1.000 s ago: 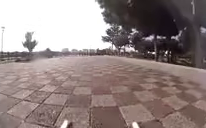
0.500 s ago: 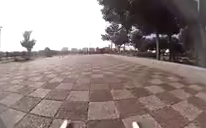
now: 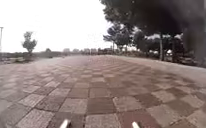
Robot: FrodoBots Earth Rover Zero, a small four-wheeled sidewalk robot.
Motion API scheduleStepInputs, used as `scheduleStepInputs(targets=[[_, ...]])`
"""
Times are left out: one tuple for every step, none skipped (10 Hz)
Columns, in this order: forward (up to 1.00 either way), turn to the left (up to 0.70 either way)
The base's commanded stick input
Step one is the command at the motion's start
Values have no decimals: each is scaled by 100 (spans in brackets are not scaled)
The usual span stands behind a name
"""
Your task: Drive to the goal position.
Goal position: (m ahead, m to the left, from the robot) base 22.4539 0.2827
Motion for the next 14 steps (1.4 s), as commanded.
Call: scheduleStepInputs(targets=[[50, 0], [50, 17], [50, 14], [50, 5], [50, 38], [50, 43], [50, 9], [50, 0], [50, 0], [50, 0], [50, 0], [50, 0], [50, 0], [50, 11]])
